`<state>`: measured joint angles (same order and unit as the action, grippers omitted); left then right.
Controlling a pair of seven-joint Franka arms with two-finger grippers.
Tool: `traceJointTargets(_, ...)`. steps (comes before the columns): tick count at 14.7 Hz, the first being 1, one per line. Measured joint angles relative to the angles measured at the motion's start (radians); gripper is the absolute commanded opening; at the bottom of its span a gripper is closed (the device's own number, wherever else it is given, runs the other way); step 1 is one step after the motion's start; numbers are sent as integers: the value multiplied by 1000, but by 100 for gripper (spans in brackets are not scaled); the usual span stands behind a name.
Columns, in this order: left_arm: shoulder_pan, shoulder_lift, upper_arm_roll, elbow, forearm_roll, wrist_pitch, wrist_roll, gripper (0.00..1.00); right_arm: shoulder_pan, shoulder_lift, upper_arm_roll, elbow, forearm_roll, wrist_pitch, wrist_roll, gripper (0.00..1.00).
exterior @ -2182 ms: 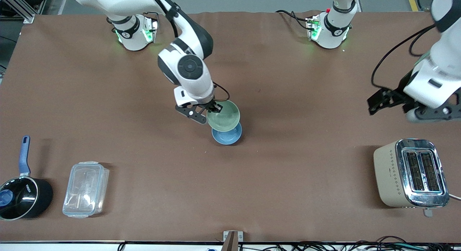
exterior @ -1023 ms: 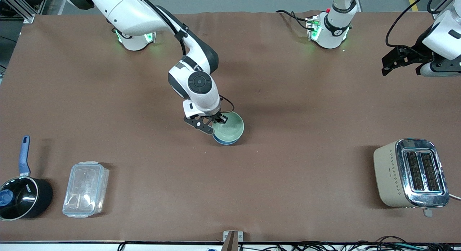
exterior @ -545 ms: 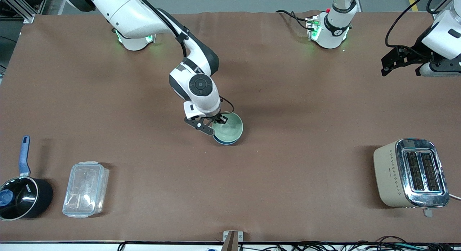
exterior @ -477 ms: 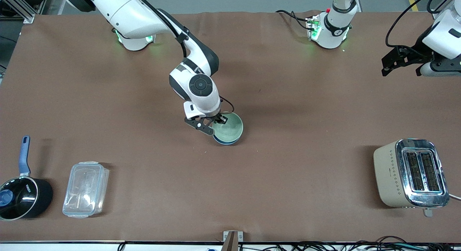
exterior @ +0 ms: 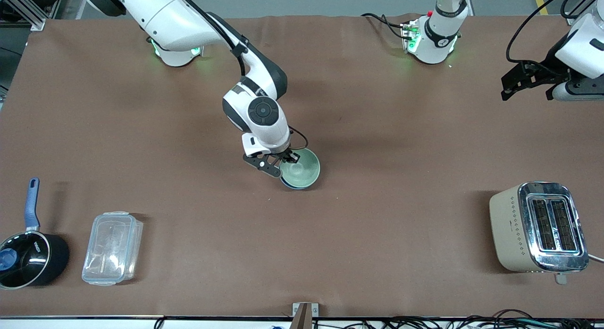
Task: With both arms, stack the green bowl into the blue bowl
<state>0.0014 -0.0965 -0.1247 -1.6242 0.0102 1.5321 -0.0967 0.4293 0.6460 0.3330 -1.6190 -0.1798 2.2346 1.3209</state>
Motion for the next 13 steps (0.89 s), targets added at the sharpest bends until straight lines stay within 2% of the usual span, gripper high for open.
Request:
traceJointTargets(1,0,0,0,0,0,0,0,100,0,0,0,0,0,0,1,32)
traceJointTargets(2,0,0,0,0,0,0,0,100,0,0,-1,0,-5,0,1,70)
traceJointTargets(4,0,0,0,0,0,0,0,100,-1,0,-4,2,-40,0,4,100)
traceJointTargets(9,3,0,1,5,0,0,0,100,-20,-29,-15,43,-87,-34,4,100)
traceJointTargets(11,3,1,1,9,0,1,0,100,-59,-96,-17,64,-149,-164,-30,100)
traceJointTargets(13,3,4,2,14,0,1,0,100,-120,-182,-18,67,-172,-296,-143,100)
